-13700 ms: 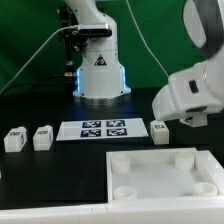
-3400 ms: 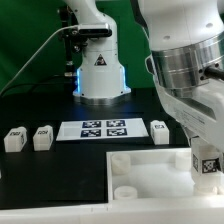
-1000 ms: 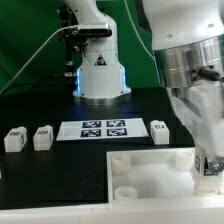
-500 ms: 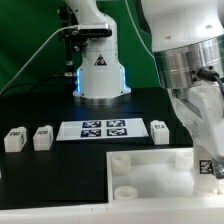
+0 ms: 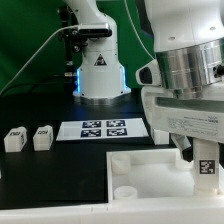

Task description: Assemble one leg

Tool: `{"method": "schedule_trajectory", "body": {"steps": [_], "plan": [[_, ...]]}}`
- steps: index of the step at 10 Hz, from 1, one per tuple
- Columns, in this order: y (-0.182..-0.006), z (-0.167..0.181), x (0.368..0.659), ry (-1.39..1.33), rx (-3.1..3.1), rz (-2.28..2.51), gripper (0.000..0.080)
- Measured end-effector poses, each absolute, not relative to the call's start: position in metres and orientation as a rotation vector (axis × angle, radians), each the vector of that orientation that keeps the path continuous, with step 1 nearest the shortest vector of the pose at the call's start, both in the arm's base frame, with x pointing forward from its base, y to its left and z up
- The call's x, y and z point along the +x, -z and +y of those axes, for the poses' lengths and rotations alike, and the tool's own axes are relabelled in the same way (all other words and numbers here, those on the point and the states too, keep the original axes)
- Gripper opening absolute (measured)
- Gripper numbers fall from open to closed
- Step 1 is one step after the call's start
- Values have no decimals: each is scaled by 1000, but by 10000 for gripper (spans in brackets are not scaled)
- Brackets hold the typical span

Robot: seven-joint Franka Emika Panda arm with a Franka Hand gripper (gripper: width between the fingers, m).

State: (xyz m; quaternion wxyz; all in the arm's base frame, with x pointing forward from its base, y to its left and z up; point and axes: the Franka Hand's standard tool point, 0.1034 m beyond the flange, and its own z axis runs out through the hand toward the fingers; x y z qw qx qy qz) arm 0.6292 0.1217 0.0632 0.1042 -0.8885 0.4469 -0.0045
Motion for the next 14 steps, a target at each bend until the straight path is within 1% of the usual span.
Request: {"method": "schedule_trajectory", "body": {"steps": [3,4,5,6,7,8,9,10,13,14], "plan": [[-63,124,626,41,-2859,857,649],[-65,121,628,75,-2963,569,649],[-65,121,629,94,-3001,437,649],[-64,121,628,90,-2993,473,649],[-64,121,628,88,-2985,517,536],[-64,121,628,86,-2979,541,536],[-64,122,628,72,-2934,710,345],[-64,121,627,57,-2882,891,287],[-64,120,628,17,-2678,1348,287],[-63,120,628,13,-2655,1392,287]]}}
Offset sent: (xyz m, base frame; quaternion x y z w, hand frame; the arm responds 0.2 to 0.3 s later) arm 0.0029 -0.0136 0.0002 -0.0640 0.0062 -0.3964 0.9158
